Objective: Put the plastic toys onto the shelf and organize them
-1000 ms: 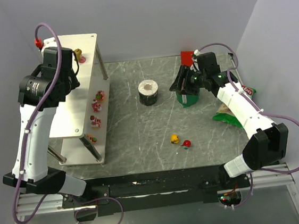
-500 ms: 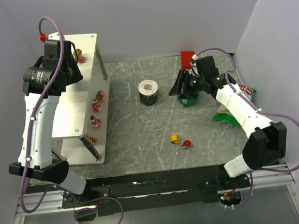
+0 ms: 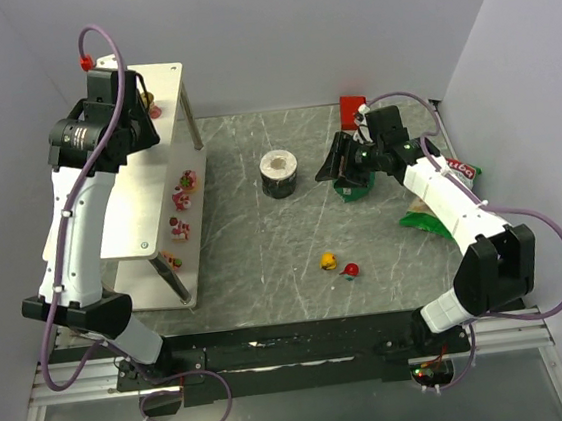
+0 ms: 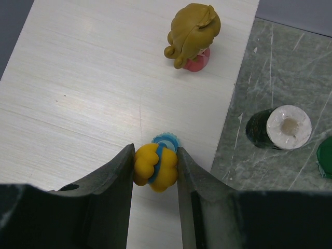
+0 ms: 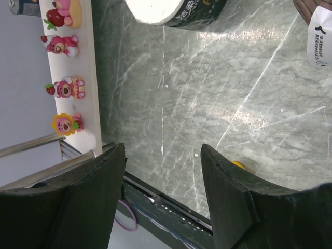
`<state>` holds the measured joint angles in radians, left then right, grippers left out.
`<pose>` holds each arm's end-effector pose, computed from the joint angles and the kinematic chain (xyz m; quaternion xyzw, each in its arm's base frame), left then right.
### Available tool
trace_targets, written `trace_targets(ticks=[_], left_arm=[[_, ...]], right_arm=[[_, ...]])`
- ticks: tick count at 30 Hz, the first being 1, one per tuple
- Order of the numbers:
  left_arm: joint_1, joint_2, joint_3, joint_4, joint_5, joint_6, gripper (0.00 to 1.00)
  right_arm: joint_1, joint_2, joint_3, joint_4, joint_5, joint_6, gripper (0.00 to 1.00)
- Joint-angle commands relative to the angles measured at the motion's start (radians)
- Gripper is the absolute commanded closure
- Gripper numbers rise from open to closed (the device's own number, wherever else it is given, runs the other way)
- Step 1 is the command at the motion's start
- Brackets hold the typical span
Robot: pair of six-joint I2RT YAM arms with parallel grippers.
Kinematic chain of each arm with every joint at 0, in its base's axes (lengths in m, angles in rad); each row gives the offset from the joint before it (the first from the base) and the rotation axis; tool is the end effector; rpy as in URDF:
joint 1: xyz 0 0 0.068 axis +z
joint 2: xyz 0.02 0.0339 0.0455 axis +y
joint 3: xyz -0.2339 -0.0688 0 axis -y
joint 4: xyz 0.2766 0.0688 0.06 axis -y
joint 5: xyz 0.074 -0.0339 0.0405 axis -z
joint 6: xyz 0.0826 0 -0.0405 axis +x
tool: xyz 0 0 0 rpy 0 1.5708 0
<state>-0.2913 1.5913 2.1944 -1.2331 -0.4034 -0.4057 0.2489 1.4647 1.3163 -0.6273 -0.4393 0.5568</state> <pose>0.3347 -0.0665 0.4653 -0.1406 0.8667 0.0162 0.4783 0.3634 0.1286 0.2604 0.0546 0.9022 0.3329 0.2688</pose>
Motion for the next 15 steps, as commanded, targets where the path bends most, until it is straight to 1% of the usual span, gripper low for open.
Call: trace_targets(ticks=[1, 6, 10, 13, 15], left_arm=[[0.004, -0.011, 0.039, 0.001, 0.02, 0.013, 0.92], [0.004, -0.05, 0.01, 0.003, 0.038, 0.011, 0.93], [0.004, -0.074, -0.021, 0.0, 0.052, 0.008, 0.93], [0.004, -0.094, -0.038, -0.002, 0.052, 0.007, 0.93], [0.004, -0.108, -0.05, 0.0, 0.054, 0.007, 0.92]], right_arm=[[-0.008, 0.006, 0.038, 0.028, -0.024, -0.008, 0.33], [0.01, 0.017, 0.072, 0.08, -0.116, -0.017, 0.35], [0.059, 0.019, 0.098, 0.2, -0.193, 0.0, 0.35], [0.125, 0.042, 0.168, 0.25, -0.217, -0.009, 0.37], [0.157, 0.062, 0.239, 0.28, -0.245, -0.017, 0.43]])
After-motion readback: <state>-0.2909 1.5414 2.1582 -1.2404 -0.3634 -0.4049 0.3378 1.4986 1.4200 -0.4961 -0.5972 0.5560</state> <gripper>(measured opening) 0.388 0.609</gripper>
